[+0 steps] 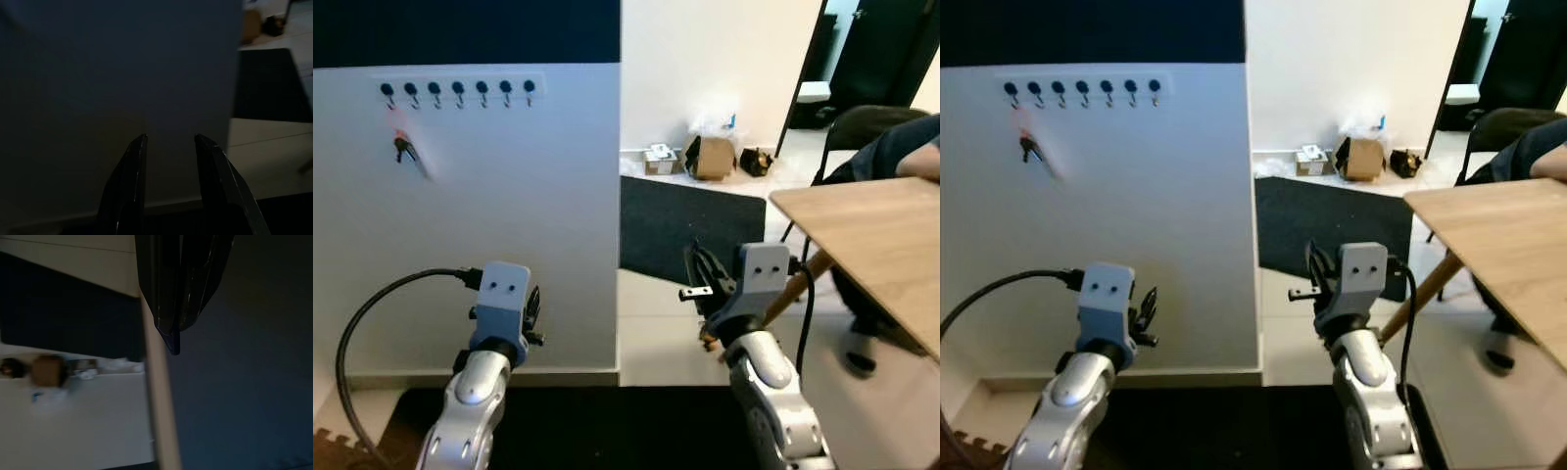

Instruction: Hang keys on a hook

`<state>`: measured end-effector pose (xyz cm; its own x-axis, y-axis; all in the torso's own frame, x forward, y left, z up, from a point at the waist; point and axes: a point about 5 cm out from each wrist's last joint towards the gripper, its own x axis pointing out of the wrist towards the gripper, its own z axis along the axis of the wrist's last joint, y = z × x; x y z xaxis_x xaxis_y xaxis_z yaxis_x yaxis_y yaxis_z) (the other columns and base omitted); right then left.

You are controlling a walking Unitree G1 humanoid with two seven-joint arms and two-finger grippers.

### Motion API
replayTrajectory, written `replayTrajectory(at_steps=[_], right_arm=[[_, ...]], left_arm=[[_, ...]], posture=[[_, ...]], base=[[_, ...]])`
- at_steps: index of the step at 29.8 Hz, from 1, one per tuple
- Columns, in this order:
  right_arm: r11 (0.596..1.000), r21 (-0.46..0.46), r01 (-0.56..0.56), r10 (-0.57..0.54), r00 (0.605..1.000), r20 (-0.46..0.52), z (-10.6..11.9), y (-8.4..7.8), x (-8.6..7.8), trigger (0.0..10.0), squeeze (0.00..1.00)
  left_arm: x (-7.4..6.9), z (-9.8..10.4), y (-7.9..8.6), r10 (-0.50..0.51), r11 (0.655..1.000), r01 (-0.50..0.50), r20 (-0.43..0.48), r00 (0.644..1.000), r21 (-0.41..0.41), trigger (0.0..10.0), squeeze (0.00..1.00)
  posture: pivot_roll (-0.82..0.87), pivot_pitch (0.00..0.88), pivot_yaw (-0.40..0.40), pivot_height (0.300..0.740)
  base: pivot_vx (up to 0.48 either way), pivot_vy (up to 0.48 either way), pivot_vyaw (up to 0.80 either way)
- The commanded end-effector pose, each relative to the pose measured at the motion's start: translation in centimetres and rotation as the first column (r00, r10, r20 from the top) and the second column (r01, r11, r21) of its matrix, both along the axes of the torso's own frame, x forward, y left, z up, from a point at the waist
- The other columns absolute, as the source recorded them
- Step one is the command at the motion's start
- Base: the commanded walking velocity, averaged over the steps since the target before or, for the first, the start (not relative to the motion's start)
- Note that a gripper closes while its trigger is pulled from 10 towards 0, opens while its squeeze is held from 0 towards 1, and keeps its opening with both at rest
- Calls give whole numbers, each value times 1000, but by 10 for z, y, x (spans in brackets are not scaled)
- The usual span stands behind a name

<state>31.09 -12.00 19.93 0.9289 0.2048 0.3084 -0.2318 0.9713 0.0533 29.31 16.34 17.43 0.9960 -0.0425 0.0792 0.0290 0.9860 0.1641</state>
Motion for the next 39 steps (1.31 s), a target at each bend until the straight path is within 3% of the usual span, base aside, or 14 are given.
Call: replayTrajectory(at_steps=[1,17,39], right_arm=[[1000,0,-2,2,1000,-7,-2,0,-1,10000,0],[1000,-1,-7,7,1000,-6,-2,1,0,10000,0],[1000,-2,-13,13,1000,-4,-2,1,0,10000,0]], left_arm=[[-2,-5,4,13,999,-13,-13,1000,29,10000,0],[-1,-5,5,18,999,-17,-10,1000,34,10000,0],[-2,-4,1,-4,997,3,11,1000,72,10000,0]], posture=[[70,117,38,740],[70,118,36,740],[69,116,34,740]], base=[[0,480,0],[0,396,0],[0,-37,0]])
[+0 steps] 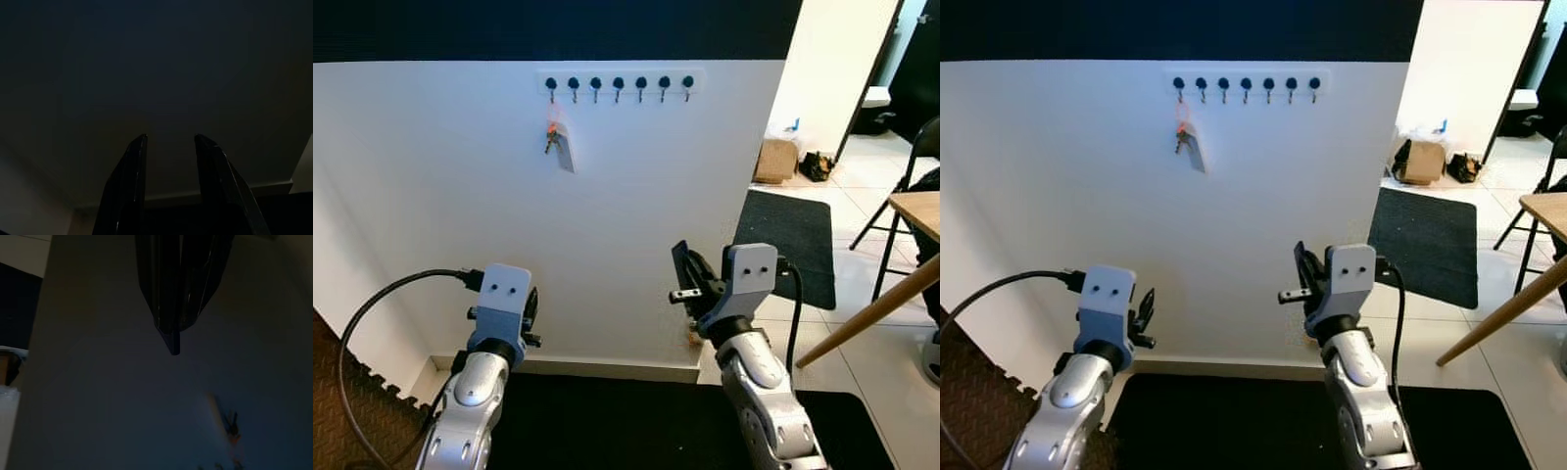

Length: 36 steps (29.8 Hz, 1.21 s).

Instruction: Hang keys on a hook

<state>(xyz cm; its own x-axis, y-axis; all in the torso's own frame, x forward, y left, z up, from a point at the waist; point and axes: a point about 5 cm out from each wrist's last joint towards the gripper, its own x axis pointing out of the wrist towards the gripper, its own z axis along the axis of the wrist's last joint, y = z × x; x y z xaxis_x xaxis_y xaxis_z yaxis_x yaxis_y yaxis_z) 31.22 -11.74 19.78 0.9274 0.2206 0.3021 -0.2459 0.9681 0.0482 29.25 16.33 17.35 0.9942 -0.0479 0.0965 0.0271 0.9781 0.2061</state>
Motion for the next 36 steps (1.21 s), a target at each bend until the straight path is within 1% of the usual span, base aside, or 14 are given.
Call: replayTrajectory(at_steps=[1,8,12,18,25,29,36], right_arm=[[1000,5,1,-2,1000,2,0,-1,-2,10000,0],[1000,4,2,-2,1000,0,-1,-1,-2,10000,0],[1000,4,3,-3,1000,-1,-1,-2,-2,10000,0],[1000,4,2,-2,1000,-1,0,-2,-2,10000,0],[1000,-2,-3,3,1000,-2,-1,0,-2,10000,0],[1000,-10,-17,17,1000,-5,-2,2,-2,10000,0],[1000,-10,-27,27,1000,-2,-2,4,-2,10000,0]], left_arm=[[-1,-4,1,-2,999,2,-8,1000,33,10000,0],[-2,-5,1,2,999,-1,-15,1000,37,10000,0],[-2,-6,1,8,1000,-7,-20,1000,22,10000,0],[-2,-5,2,9,1000,-9,-14,1000,19,10000,0],[-2,-4,1,10,999,-9,-8,1000,30,10000,0],[-1,-1,1,7,999,-8,6,1000,54,10000,0],[-1,0,1,9,999,-10,7,1000,52,10000,0]], posture=[[69,117,34,740],[67,121,35,740],[68,122,36,740],[67,123,35,740],[67,123,36,740],[68,123,35,740],[70,122,36,740]], base=[[0,-480,0],[0,-476,0],[0,0,0],[0,0,0],[0,0,0],[0,0,0],[0,0,0]])
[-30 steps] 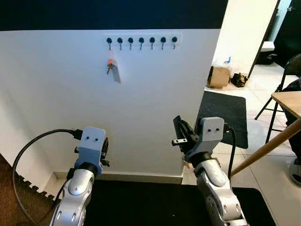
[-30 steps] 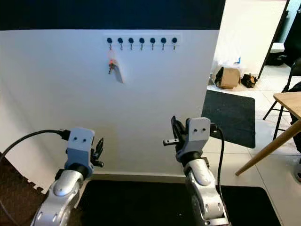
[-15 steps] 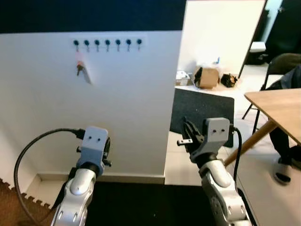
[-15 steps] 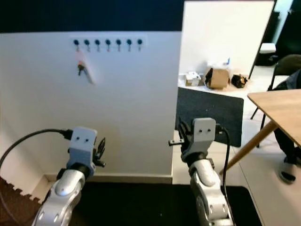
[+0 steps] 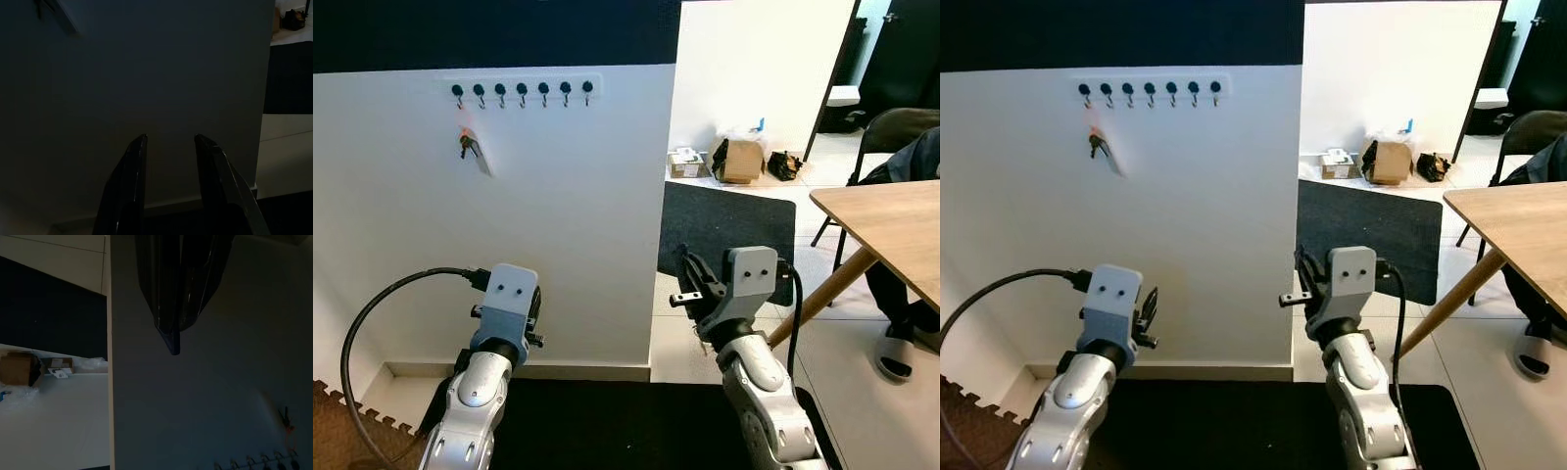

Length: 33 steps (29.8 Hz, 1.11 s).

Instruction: Hang keys on a hook

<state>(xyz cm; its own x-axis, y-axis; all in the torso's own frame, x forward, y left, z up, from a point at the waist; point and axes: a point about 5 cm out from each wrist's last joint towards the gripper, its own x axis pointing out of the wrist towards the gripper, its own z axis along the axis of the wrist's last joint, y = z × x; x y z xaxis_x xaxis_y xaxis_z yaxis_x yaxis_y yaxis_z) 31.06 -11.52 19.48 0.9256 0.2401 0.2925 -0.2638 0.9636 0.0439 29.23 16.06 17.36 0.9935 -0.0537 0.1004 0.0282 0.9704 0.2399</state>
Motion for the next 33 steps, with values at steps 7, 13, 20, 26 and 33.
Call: replayTrajectory(at_steps=[7,13,20,26,33], right_arm=[[1000,-2,-8,8,1000,7,1,2,0,10000,0],[1000,-1,-9,9,1000,9,2,2,0,10000,0],[1000,0,-10,10,1000,8,2,3,1,10000,0],[1000,1,-10,10,1000,8,2,3,1,10000,0],[1000,0,-11,11,1000,10,2,3,1,10000,0]], left_arm=[[0,-1,5,18,1000,-18,-2,1000,12,10000,0],[0,-1,5,21,1000,-21,-6,1000,4,10000,0],[0,1,5,16,1000,-16,8,1000,16,10000,0],[0,1,3,9,1000,-9,13,1000,21,10000,0],[0,1,3,6,1000,-7,14,1000,22,10000,0]], posture=[[70,123,35,740],[70,121,34,740],[71,122,35,740],[71,121,35,740],[70,117,34,740]], base=[[0,0,0],[0,240,0],[0,206,0],[0,0,0],[0,0,0]])
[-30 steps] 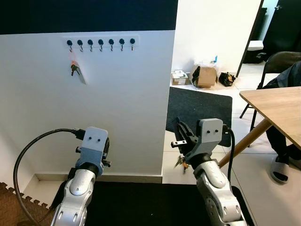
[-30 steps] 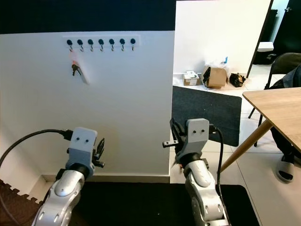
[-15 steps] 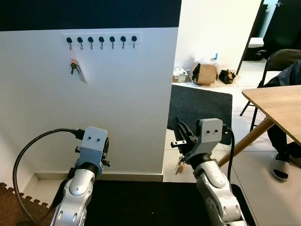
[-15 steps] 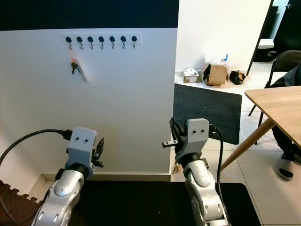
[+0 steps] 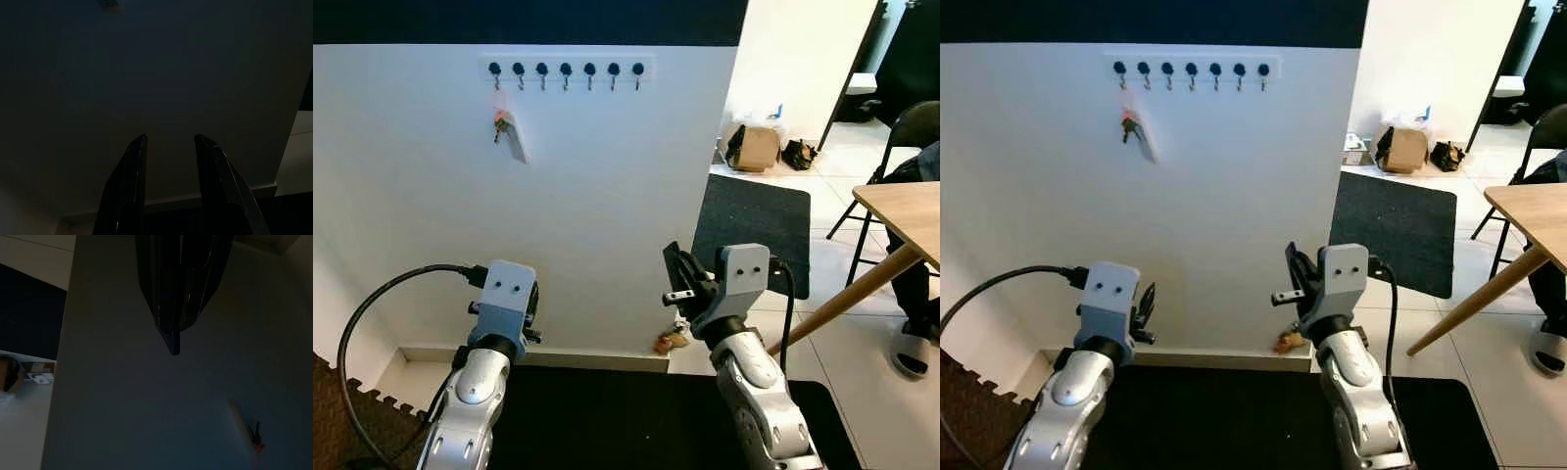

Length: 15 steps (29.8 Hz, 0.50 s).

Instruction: Hang keys on a hook

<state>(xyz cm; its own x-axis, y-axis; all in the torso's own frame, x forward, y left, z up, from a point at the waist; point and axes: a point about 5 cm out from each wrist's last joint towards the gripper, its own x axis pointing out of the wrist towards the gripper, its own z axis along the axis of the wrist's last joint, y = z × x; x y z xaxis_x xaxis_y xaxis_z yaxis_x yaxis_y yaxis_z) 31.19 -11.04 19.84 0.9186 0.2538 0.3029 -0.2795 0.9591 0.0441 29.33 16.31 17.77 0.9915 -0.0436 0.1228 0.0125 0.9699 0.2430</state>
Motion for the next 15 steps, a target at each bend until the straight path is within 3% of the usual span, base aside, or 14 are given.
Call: replayTrajectory(at_steps=[1,8,11,13,15], right_arm=[[1000,-3,5,-5,1000,0,-1,-2,0,10000,0],[1000,-7,-18,18,1000,-6,-3,1,0,10000,0],[997,5,-79,79,995,-59,-17,9,0,10000,0],[997,5,-79,79,995,-59,-17,9,0,10000,0],[991,-6,-135,133,982,-136,-41,17,0,10000,0]], left_arm=[[-1,-3,0,-4,1000,4,-9,1000,19,10000,0],[-1,-2,-2,-24,1000,24,-7,1000,18,10000,0],[-1,4,-5,-88,995,87,-22,996,-45,10000,0],[-1,4,-5,-88,995,87,-22,996,-45,10000,0],[-7,3,-11,-210,977,206,-64,976,-56,10000,0]], posture=[[70,117,34,740],[70,112,36,740],[71,113,40,740],[71,113,40,740],[80,126,47,740]], base=[[0,0,0],[0,0,0],[0,0,0],[0,0,0],[0,0,0]])
